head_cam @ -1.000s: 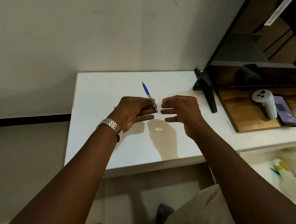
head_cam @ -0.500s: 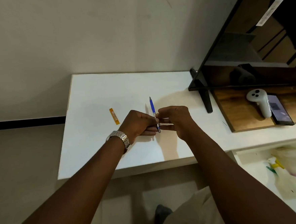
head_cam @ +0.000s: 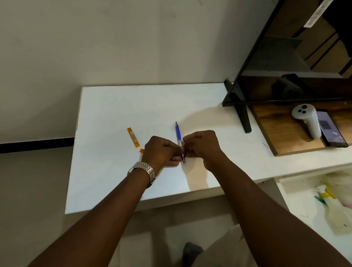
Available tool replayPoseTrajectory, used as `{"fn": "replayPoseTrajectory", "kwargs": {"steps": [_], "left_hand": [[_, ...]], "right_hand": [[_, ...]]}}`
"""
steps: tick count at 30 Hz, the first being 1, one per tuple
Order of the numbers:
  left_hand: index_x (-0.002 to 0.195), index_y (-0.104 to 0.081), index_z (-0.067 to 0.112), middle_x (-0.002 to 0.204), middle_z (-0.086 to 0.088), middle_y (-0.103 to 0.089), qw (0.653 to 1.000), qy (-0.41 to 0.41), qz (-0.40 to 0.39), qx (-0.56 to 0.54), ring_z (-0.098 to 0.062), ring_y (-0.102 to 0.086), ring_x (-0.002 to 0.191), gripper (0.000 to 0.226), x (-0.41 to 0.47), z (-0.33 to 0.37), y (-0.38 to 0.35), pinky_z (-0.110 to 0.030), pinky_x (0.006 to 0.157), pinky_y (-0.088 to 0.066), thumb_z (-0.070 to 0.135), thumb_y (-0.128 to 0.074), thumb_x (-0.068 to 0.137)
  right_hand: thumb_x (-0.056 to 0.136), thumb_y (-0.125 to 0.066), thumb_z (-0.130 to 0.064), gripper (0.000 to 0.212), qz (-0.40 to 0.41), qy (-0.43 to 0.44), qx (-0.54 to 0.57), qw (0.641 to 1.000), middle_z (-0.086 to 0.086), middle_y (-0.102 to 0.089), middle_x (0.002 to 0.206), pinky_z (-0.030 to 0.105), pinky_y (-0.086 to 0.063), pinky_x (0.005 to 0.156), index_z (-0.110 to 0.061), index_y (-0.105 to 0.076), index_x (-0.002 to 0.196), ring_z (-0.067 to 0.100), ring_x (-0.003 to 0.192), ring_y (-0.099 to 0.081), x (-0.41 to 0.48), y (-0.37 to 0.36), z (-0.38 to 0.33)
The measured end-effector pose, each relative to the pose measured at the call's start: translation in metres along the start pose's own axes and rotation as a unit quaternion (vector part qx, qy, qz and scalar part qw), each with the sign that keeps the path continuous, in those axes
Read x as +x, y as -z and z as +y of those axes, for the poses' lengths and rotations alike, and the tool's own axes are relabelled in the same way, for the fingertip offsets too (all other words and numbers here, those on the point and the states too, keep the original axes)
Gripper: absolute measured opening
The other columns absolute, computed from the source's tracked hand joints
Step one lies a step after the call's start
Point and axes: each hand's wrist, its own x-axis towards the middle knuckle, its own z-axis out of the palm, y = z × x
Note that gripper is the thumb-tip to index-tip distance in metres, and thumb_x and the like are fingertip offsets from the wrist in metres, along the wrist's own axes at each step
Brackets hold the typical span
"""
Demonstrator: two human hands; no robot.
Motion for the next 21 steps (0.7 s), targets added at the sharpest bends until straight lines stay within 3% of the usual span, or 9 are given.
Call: {"fn": "replayPoseTrajectory", "kwargs": {"steps": [4,6,9,11,16,18,21], "left_hand": [[0.092,-0.079,-0.007,0.085,-0.032,-0.077,1.0,-0.008,0.005,0.012,-0.036,-0.074,0.072,0.015,0.0,0.0,-0.001,-0.029,0.059,-0.065,0.006,-0.082,0.084],[0.092,-0.079,-0.007,0.084,-0.03,-0.077,1.0,-0.016,0.009,0.022,-0.038,-0.075,0.074,0.015,-0.001,0.001,-0.001,-0.028,0.058,-0.065,0.006,-0.082,0.084],[0.092,-0.079,-0.007,0.082,-0.028,-0.078,0.999,-0.029,0.017,0.041,-0.041,-0.078,0.078,0.015,-0.001,0.001,-0.002,-0.027,0.058,-0.065,0.006,-0.082,0.084],[0.091,-0.079,-0.007,0.081,-0.028,-0.078,0.997,-0.041,0.021,0.068,-0.04,-0.079,0.077,0.016,-0.001,0.001,-0.003,-0.032,0.062,-0.067,0.007,-0.082,0.085],[0.089,-0.08,-0.006,0.08,-0.026,-0.078,0.992,-0.06,0.028,0.111,-0.037,-0.079,0.072,0.016,-0.004,0.004,-0.003,-0.038,0.068,-0.067,0.009,-0.082,0.085],[0.089,-0.08,-0.006,0.078,-0.025,-0.078,0.99,-0.067,0.029,0.123,-0.033,-0.078,0.068,0.017,-0.007,0.009,0.0,-0.038,0.067,-0.067,0.01,-0.082,0.085],[0.083,-0.079,-0.006,0.073,-0.023,-0.078,0.99,-0.084,0.039,0.108,-0.024,-0.076,0.059,0.017,-0.01,0.025,0.01,-0.032,0.058,-0.066,0.01,-0.084,0.083]], "right_hand": [[0.086,-0.064,0.011,0.019,0.015,0.018,-0.035,0.999,0.03,-0.076,0.084,0.053,-0.067,0.079,0.0,-0.076,0.076,0.046,0.075,-0.075,-0.002,-0.001,0.001],[0.083,-0.064,0.012,0.016,0.028,0.03,-0.051,0.998,0.032,-0.076,0.088,0.056,-0.066,0.079,0.004,-0.076,0.076,0.05,0.081,-0.076,-0.002,-0.002,0.002],[0.081,-0.064,0.013,0.012,0.035,0.048,-0.07,0.996,0.035,-0.075,0.089,0.06,-0.064,0.08,0.013,-0.076,0.084,0.043,0.073,-0.075,-0.005,-0.004,0.003],[0.08,-0.065,0.013,0.014,0.038,0.054,-0.08,0.995,0.031,-0.076,0.088,0.059,-0.065,0.08,0.009,-0.078,0.083,0.038,0.072,-0.073,-0.005,-0.004,0.002],[0.076,-0.067,0.011,0.013,0.047,0.066,-0.101,0.992,0.024,-0.078,0.084,0.057,-0.065,0.078,0.004,-0.078,0.079,0.045,0.085,-0.077,-0.008,-0.005,0.002],[0.074,-0.069,0.008,0.012,0.058,0.083,-0.107,0.989,0.019,-0.078,0.081,0.055,-0.065,0.078,0.001,-0.078,0.077,0.041,0.083,-0.077,-0.008,-0.005,0.002],[0.076,-0.071,0.003,0.015,0.079,0.13,-0.121,0.981,0.005,-0.077,0.078,0.041,-0.062,0.077,-0.006,-0.081,0.083,0.025,0.073,-0.073,-0.009,-0.007,-0.004]]}}
